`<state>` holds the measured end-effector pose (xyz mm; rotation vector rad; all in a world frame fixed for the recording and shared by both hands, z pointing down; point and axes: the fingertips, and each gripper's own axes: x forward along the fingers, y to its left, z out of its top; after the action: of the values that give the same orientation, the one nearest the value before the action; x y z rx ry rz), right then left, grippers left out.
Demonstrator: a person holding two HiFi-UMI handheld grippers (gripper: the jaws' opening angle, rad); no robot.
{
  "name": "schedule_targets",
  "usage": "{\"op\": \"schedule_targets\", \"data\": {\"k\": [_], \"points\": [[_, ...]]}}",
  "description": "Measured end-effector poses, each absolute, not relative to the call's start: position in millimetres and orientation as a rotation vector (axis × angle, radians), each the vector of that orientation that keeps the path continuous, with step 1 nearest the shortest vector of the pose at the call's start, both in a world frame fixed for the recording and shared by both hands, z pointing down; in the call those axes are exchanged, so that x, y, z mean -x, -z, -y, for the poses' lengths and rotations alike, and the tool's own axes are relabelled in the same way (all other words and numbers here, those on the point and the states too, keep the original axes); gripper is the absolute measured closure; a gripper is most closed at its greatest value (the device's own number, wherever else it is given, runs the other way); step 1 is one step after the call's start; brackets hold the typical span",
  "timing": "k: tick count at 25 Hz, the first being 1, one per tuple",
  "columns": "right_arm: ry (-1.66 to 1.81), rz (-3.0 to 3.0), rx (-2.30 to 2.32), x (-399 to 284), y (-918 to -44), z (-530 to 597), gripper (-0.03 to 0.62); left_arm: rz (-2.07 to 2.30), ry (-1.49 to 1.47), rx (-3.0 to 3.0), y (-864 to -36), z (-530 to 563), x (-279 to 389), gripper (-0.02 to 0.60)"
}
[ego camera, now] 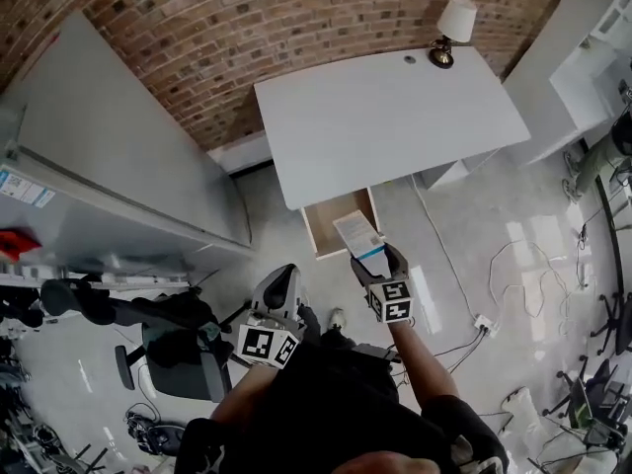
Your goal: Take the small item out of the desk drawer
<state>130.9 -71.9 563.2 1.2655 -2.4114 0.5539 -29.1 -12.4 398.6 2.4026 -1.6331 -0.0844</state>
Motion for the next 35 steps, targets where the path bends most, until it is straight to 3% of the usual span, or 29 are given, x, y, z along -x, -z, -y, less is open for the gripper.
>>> {"op": "schedule_targets", "data": {"k": [14, 35], "points": [[-0.339, 2.667, -1.493, -114, -382, 26, 0.212, 1.635, 0.128, -2.483, -344, 0, 52, 0.572], [-0.303, 2.751, -1.558, -74, -354, -18, 0.212, 1.572, 0.174, -2.474, -357, -13, 70, 0.572]]}}
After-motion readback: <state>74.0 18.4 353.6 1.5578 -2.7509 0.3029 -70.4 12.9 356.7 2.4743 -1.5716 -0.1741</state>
